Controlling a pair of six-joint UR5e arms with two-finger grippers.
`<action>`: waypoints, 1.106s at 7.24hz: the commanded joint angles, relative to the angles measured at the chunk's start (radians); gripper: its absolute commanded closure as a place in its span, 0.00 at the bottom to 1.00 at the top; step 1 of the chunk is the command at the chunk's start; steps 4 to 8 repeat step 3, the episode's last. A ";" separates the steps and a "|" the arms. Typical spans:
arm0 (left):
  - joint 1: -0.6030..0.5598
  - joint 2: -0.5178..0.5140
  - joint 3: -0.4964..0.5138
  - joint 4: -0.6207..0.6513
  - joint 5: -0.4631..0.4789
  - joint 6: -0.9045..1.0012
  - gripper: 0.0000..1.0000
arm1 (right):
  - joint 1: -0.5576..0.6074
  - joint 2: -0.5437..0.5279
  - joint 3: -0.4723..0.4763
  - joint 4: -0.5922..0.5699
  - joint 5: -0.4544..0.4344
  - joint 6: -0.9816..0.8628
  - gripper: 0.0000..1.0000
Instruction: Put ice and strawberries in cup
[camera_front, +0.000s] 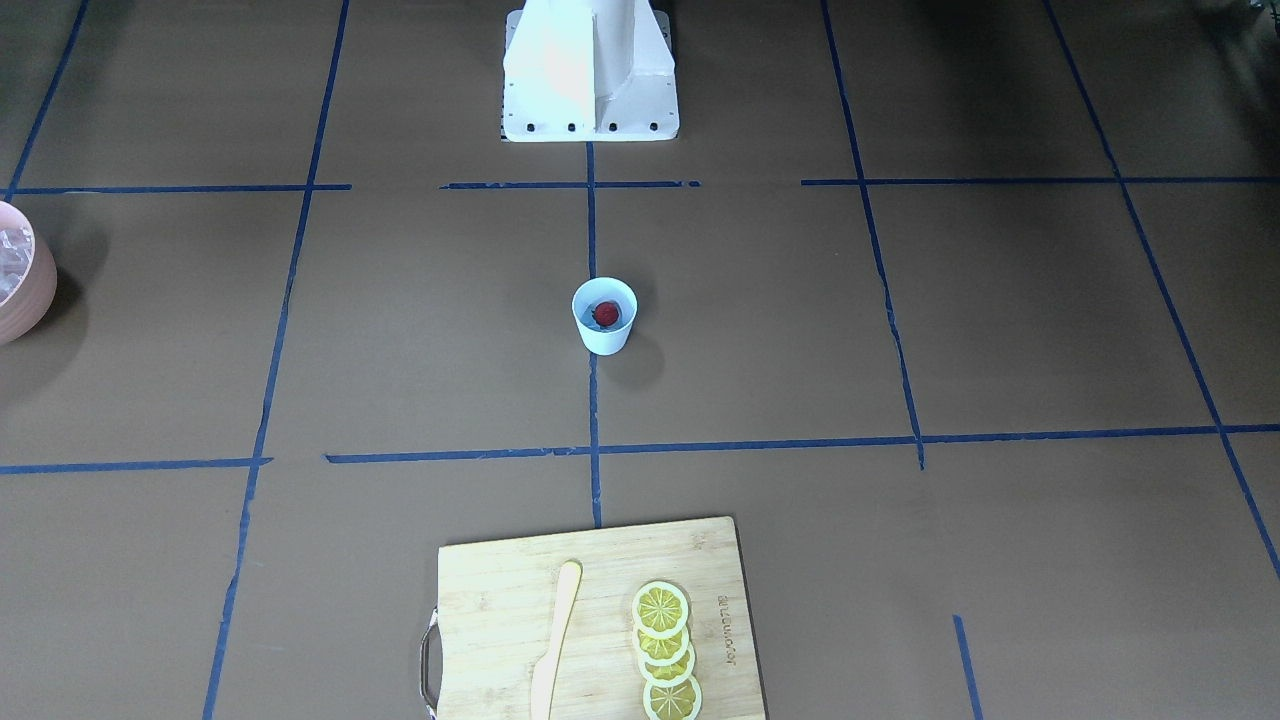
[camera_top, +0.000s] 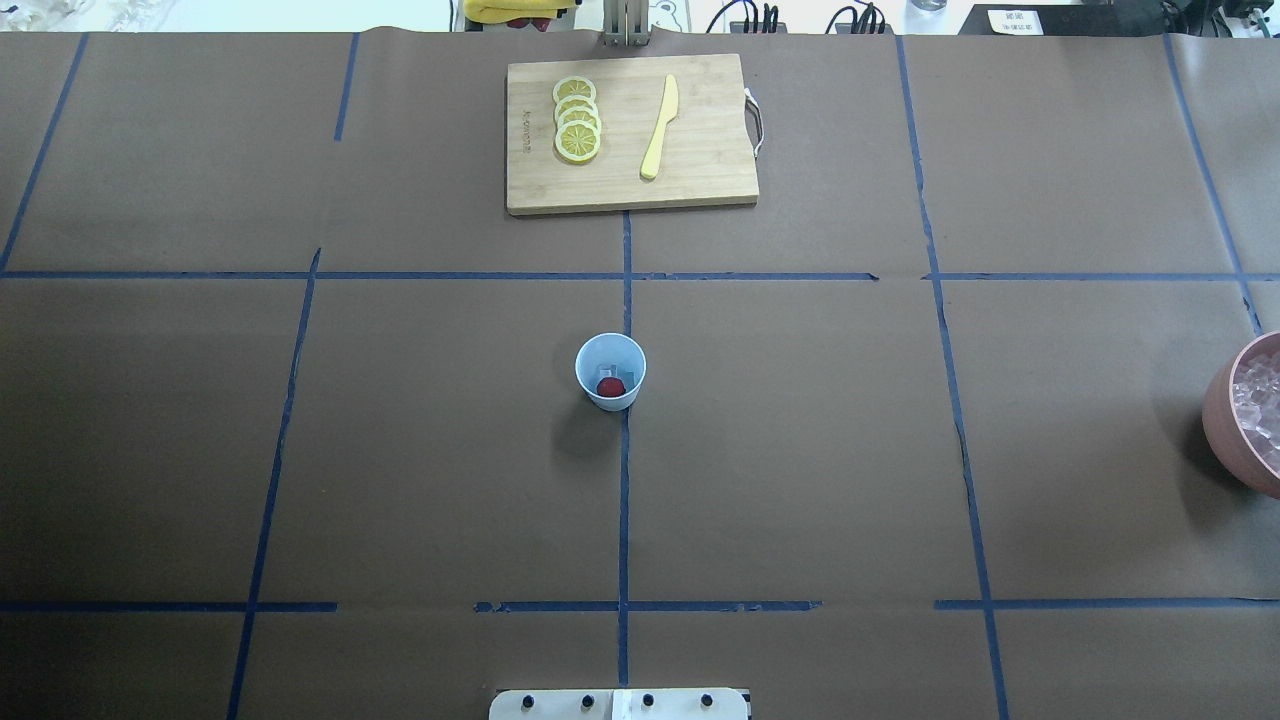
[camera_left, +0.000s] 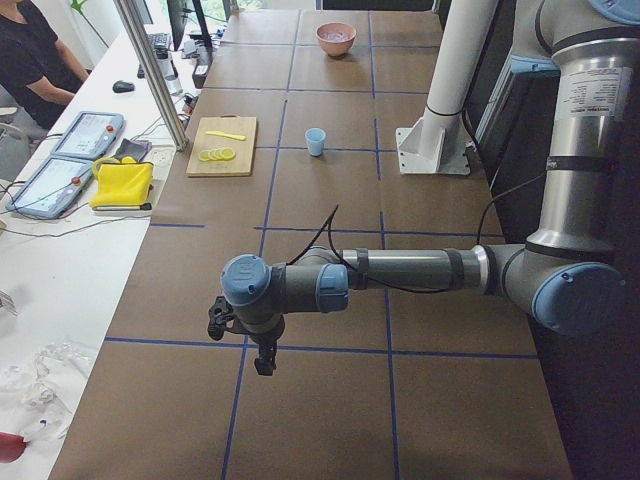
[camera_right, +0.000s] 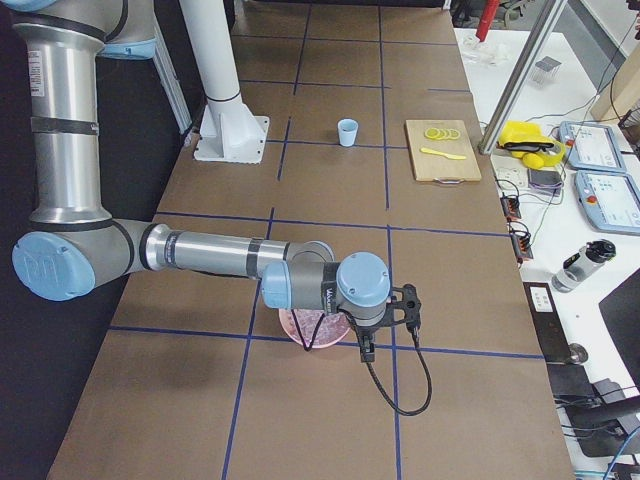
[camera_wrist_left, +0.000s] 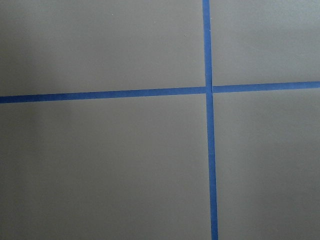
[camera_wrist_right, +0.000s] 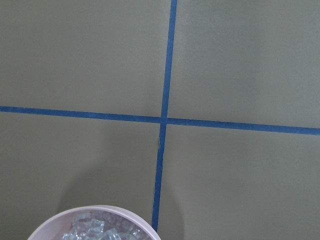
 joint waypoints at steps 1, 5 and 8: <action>0.000 0.000 0.000 -0.002 0.000 0.000 0.00 | 0.000 -0.002 0.001 0.000 0.000 0.000 0.01; 0.000 0.000 0.002 -0.002 0.000 0.001 0.00 | 0.000 -0.002 0.004 0.000 0.003 0.000 0.01; 0.000 0.000 0.002 -0.002 0.000 0.001 0.00 | 0.000 -0.002 0.004 0.000 0.003 0.000 0.01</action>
